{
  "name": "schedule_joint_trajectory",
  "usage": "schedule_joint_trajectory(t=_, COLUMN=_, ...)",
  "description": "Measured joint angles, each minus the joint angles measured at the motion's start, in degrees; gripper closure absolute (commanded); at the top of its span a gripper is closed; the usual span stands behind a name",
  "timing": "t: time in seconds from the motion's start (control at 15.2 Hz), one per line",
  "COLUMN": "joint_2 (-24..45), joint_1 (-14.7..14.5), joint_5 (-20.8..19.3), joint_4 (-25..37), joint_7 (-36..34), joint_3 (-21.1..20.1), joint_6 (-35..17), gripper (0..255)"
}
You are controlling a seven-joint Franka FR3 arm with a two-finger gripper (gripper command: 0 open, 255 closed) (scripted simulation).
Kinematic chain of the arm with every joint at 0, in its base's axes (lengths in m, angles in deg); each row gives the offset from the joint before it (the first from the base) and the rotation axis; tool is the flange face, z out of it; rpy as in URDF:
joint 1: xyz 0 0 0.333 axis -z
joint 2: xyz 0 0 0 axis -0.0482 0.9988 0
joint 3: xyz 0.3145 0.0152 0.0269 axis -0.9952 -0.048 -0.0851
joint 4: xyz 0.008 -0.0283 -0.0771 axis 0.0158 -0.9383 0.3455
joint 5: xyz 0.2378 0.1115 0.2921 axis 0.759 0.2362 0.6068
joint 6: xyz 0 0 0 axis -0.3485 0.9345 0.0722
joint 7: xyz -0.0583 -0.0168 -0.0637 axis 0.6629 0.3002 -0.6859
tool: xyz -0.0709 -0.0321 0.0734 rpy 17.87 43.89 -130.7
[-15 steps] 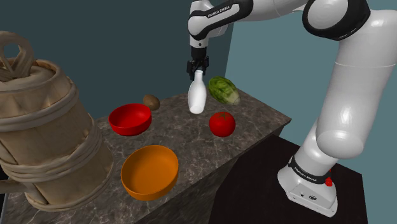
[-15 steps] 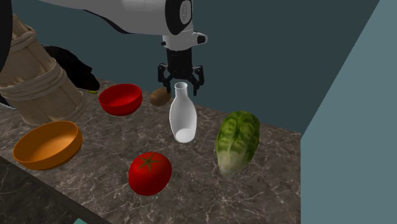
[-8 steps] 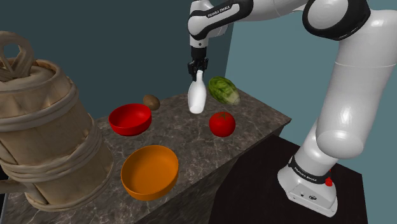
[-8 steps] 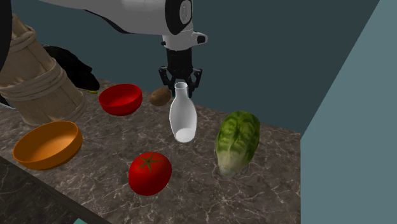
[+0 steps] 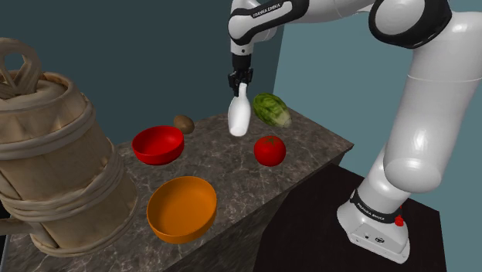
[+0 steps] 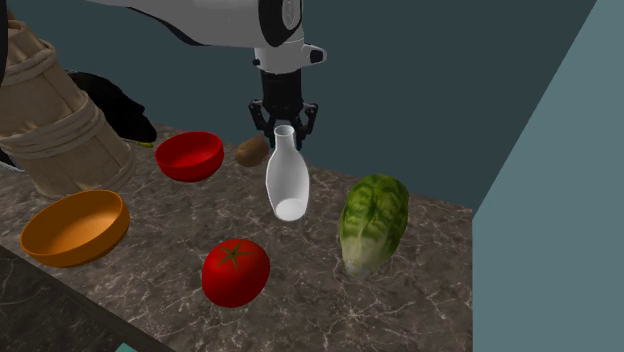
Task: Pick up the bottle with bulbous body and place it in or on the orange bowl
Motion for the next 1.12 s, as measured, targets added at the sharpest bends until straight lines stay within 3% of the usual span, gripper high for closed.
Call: schedule_joint_trajectory(t=1.12, joint_2=-1.07, joint_1=0.09, joint_5=-0.14, joint_4=11.74, joint_7=0.0, joint_3=0.1, joint_6=12.79, gripper=255)
